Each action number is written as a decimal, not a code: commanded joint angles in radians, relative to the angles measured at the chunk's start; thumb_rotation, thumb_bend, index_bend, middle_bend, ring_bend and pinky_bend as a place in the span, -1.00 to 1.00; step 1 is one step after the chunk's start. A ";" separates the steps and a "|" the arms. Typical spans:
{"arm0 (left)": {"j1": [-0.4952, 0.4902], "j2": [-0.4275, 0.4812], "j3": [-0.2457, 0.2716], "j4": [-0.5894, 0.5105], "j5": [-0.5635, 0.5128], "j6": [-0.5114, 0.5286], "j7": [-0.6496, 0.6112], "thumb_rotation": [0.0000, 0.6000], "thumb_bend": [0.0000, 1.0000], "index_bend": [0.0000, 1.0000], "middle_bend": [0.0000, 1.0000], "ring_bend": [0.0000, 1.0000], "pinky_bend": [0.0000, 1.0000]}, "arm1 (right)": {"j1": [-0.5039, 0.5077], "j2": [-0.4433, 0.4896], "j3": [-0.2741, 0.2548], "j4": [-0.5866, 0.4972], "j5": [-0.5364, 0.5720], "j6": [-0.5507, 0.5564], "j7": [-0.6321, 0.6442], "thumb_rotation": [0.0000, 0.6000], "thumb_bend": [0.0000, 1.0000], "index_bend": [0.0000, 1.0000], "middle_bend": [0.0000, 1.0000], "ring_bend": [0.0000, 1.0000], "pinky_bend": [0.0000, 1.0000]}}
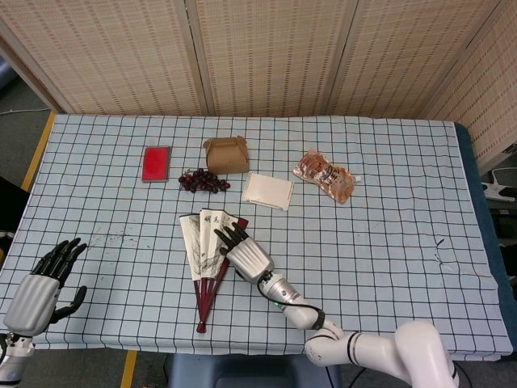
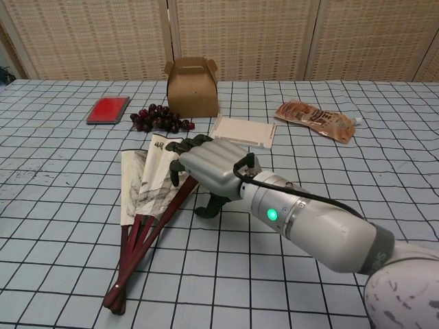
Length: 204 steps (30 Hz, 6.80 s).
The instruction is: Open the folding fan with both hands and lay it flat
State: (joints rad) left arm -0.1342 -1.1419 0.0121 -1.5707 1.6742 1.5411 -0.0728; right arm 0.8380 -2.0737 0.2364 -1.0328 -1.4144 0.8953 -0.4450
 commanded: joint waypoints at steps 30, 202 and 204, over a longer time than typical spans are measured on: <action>-0.011 -0.001 0.000 0.007 -0.029 -0.039 -0.035 1.00 -0.10 -0.91 -1.00 -1.00 -0.69 | -0.007 -0.001 0.149 -0.186 0.240 -0.002 0.148 1.00 0.00 0.38 -0.82 -1.00 -1.00; -0.047 -0.427 -0.065 0.257 -0.187 -0.132 -0.487 1.00 -0.09 -1.00 -1.00 -1.00 -0.76 | -0.310 0.703 -0.297 -0.679 0.234 0.151 0.108 1.00 -0.68 -1.00 -1.00 -1.00 -1.00; -0.045 -0.414 -0.062 0.248 -0.182 -0.130 -0.487 1.00 -0.09 -1.00 -1.00 -1.00 -0.76 | -0.307 0.712 -0.299 -0.684 0.241 0.139 0.102 1.00 -0.72 -1.00 -1.00 -1.00 -1.00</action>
State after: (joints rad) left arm -0.1839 -1.5712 -0.0579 -1.3089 1.4812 1.4051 -0.5538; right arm 0.5243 -1.3811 -0.0521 -1.7084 -1.1923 1.0556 -0.3271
